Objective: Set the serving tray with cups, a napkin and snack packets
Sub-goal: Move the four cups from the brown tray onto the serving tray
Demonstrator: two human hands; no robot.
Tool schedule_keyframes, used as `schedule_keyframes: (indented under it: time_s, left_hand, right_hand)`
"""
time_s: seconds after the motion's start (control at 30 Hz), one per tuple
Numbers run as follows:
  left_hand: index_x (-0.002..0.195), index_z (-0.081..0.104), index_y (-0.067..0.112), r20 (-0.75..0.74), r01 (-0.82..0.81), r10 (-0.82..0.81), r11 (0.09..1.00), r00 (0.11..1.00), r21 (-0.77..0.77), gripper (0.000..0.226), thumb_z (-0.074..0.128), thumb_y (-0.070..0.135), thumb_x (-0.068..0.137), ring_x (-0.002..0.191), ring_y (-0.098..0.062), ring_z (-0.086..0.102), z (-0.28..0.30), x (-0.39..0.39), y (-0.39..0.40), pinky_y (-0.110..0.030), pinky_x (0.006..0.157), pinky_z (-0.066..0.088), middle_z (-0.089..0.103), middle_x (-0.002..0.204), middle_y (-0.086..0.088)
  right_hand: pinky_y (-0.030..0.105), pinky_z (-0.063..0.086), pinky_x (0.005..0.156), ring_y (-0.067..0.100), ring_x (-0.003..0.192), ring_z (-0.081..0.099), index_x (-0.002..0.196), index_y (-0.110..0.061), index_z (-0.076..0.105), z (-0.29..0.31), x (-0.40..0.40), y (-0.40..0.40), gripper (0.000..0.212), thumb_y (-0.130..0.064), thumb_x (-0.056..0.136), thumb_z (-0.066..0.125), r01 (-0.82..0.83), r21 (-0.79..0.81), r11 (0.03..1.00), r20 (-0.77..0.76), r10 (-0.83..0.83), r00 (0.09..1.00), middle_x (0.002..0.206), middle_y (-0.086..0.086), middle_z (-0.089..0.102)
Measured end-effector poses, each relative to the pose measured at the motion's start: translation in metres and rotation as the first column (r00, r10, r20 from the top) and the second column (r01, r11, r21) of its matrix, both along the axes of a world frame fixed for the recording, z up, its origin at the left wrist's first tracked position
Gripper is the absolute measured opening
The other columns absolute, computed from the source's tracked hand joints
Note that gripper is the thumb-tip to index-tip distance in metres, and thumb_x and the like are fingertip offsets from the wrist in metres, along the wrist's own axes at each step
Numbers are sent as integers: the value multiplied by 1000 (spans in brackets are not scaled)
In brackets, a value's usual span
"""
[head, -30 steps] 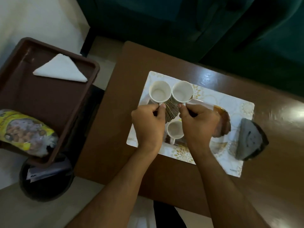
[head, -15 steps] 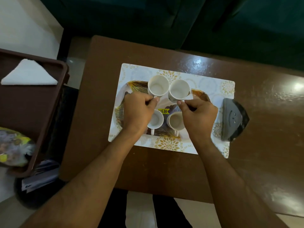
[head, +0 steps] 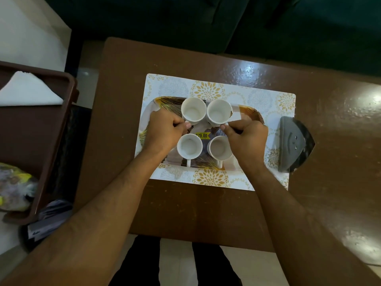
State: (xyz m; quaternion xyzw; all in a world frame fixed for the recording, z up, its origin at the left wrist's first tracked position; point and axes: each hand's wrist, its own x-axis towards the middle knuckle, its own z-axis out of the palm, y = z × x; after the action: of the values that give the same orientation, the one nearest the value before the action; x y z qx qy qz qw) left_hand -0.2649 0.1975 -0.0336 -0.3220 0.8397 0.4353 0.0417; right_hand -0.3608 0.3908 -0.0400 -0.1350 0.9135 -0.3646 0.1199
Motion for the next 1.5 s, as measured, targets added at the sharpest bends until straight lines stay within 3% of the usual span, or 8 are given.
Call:
schedule_keyframes:
  time_s: [0.13,0.27,0.43,0.67,0.97,1.13,1.27,1.5]
  left_hand:
    - [84,84,5,18,28,-27,999,999,-20,19,79,22,92,76,-28,74,-1,0,0,-49,77,59,79,77,-13]
    - [84,84,8,21,9,-8,999,1000,-35,17,80,23,91,72,-23,74,2,-1,0,-46,77,61,79,75,-10]
    - [100,81,7,-1,-104,104,994,995,-34,19,86,18,85,77,-24,77,10,-3,1,-47,83,64,80,90,-10]
    - [105,80,9,4,-11,12,989,1000,-145,16,80,11,89,84,-26,75,11,-9,-5,-46,82,63,79,97,-9]
    - [114,78,10,40,100,-93,955,995,-278,27,72,2,89,104,-32,72,25,-24,-11,-48,88,59,78,112,-13]
    - [134,63,9,38,-81,105,912,994,-403,43,65,18,91,111,-29,65,44,-26,16,-30,76,42,63,130,-12]
    - [138,54,13,121,-8,62,915,991,-404,63,73,47,88,112,-25,63,46,-31,41,-27,70,40,45,140,-9]
    - [144,49,19,163,105,-44,916,986,-388,76,83,48,83,119,-26,63,35,-37,37,-28,73,47,41,143,-10]
  right_hand:
    - [32,41,53,24,53,60,66,-6,77,-4,1,4,25,-21,85,83,18,23,1000,45,-19,999,56,9,68]
    - [37,59,70,23,70,72,87,-7,84,3,-3,2,14,-20,84,85,37,49,998,81,-41,996,79,9,80]
    - [37,60,78,17,69,74,95,-11,84,7,-10,0,22,-25,79,88,52,110,993,78,-61,995,98,2,82]
    - [45,64,73,27,67,73,97,-14,84,11,-27,-2,12,-12,85,82,-34,216,976,101,13,995,86,7,81]
    - [34,56,87,31,99,74,116,-7,79,29,-45,-14,35,1,82,73,-96,321,942,60,81,995,110,13,79]
    - [30,38,80,36,105,64,132,-7,64,45,-23,-27,56,-31,82,68,9,372,928,-34,4,999,121,18,65]
    - [31,37,70,35,96,69,122,-10,59,40,-4,-42,59,-57,87,66,-98,498,861,-60,147,987,106,14,70]
    - [30,36,71,38,95,70,118,-12,62,34,-13,-39,55,-53,83,73,-195,509,839,-11,233,972,105,16,72]
